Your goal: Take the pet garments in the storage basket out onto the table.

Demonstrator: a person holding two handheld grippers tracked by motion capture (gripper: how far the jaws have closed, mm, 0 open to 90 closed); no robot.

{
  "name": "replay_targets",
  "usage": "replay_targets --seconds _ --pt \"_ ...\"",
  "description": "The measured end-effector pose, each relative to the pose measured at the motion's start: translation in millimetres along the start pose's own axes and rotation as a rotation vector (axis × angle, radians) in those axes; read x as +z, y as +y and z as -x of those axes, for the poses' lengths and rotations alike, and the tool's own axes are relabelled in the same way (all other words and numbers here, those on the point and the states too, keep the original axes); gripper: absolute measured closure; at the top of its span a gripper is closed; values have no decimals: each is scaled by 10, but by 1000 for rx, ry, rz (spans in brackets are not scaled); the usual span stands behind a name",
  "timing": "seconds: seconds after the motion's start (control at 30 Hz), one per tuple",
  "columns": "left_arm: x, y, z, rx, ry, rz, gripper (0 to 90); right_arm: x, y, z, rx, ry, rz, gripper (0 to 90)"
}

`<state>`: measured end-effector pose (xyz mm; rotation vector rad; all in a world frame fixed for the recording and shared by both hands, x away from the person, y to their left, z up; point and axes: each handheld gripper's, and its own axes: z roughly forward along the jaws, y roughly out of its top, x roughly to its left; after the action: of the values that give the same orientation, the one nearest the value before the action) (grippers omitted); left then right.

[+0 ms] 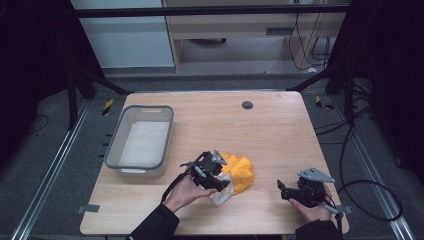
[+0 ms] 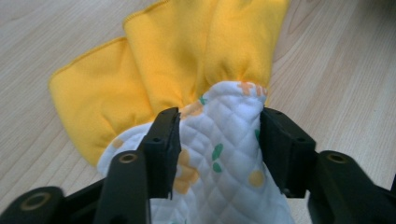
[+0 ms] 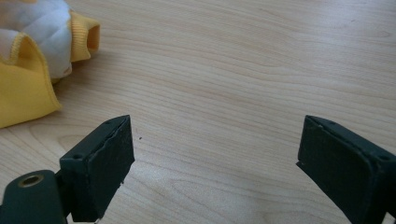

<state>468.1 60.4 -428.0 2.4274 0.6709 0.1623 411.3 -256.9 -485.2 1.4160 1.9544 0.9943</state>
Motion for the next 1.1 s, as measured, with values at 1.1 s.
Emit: replay_targets --seconds 1.1 --pt "-596 -685 -203 -106 98 194 256 1 -9 22 -2 -12 2 103"
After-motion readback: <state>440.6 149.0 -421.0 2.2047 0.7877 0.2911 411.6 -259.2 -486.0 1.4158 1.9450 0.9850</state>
